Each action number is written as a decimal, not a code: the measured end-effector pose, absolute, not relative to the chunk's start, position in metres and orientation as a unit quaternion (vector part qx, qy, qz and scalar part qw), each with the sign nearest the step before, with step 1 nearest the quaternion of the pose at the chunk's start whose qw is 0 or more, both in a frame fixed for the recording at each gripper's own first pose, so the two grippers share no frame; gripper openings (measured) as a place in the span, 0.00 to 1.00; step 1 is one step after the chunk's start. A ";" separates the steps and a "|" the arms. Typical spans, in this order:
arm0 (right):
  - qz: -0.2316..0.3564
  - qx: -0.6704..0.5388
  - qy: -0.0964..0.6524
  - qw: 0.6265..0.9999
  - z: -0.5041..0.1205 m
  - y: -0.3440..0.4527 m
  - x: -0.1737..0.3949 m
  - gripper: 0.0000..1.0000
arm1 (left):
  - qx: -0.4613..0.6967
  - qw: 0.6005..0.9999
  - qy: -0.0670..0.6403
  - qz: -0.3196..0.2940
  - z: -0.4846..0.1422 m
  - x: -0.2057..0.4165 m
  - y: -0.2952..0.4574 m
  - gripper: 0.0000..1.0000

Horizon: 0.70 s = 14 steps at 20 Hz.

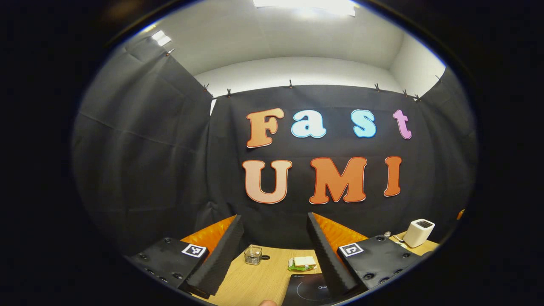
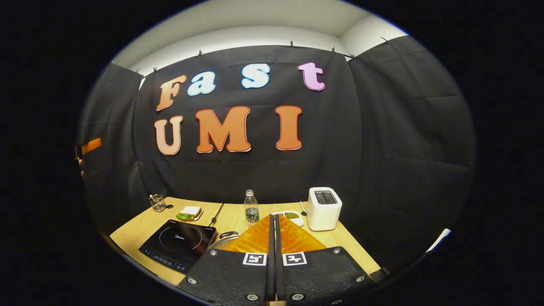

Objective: First push the handle of the pot to place it horizontally, then grasp the pot with both hands and set it on the induction cooktop.

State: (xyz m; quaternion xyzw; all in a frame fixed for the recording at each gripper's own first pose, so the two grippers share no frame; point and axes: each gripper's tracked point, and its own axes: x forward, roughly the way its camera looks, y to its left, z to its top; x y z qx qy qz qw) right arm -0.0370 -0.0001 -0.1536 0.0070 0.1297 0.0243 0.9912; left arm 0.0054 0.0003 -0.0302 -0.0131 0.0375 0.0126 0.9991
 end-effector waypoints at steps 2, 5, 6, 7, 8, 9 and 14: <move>0.031 0.012 0.154 0.988 -0.175 0.005 -0.042 0.00 | -0.016 0.999 0.040 0.009 -0.031 0.005 -0.003 0.99; 0.036 0.007 0.193 0.981 -0.210 0.008 -0.046 0.00 | -0.009 0.999 0.041 0.010 -0.031 0.006 -0.004 0.99; 0.035 0.003 0.206 0.978 -0.221 0.008 -0.047 0.00 | -0.006 0.999 0.040 0.012 -0.031 0.006 -0.003 0.99; 0.037 0.002 0.218 0.975 -0.231 0.008 -0.050 0.00 | -0.005 0.999 0.040 0.013 -0.031 0.006 -0.003 0.99; 0.042 0.003 0.231 0.972 -0.241 0.009 -0.053 0.00 | -0.006 0.999 0.040 0.013 -0.031 0.004 -0.004 0.99; 0.045 0.004 0.245 0.968 -0.252 0.009 -0.057 0.00 | -0.007 0.999 0.041 0.014 -0.031 0.005 -0.004 0.98; 0.055 0.010 0.306 0.951 -0.300 0.013 -0.071 0.00 | -0.007 0.999 0.041 0.013 -0.031 0.006 -0.007 0.99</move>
